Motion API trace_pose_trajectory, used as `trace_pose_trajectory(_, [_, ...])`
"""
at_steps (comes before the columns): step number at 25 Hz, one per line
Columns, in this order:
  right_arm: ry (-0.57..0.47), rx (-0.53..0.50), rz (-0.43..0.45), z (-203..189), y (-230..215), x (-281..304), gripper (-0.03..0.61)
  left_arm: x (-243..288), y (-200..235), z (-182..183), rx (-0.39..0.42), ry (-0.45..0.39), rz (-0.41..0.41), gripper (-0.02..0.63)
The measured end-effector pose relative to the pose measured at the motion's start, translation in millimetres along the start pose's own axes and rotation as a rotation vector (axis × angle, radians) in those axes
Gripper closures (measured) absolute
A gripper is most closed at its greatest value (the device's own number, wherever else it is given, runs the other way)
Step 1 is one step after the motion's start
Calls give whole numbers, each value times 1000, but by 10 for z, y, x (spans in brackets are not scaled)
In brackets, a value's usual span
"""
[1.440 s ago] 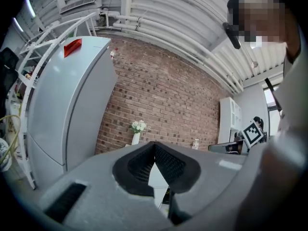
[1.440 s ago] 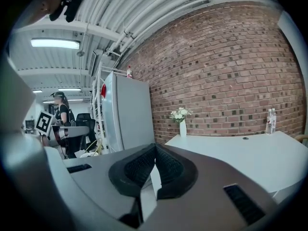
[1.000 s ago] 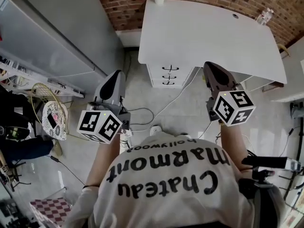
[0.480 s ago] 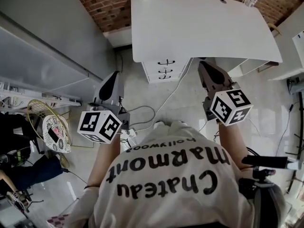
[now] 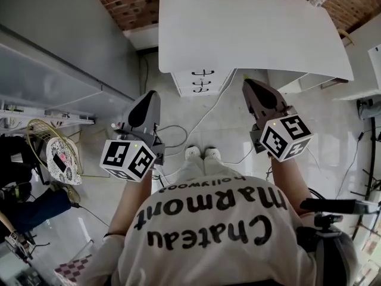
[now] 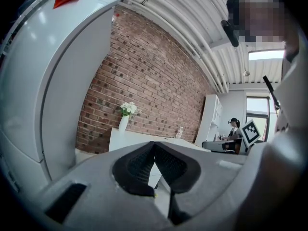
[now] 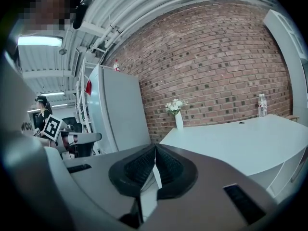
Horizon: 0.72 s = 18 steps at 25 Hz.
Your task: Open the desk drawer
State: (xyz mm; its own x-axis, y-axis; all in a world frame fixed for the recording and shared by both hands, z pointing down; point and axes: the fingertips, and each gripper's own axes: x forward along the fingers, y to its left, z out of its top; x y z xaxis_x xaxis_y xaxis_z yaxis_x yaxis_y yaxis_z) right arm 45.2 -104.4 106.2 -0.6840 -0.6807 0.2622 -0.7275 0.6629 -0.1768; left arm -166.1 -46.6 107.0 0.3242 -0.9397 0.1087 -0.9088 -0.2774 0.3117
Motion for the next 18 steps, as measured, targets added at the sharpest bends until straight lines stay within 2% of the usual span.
trace_pose_trajectory(4, [57,-2,11,-223,-146,40,566,66,-16,-224,-21,26,32,598])
trace_pose_trajectory(11, [119,94,31,-713,-320,353,566,161,211,-696,-69,93,80,598])
trace_pose_trajectory(18, [147,112,67,-1116,-438,592,566,338,260,-1139,-81,140,81,598])
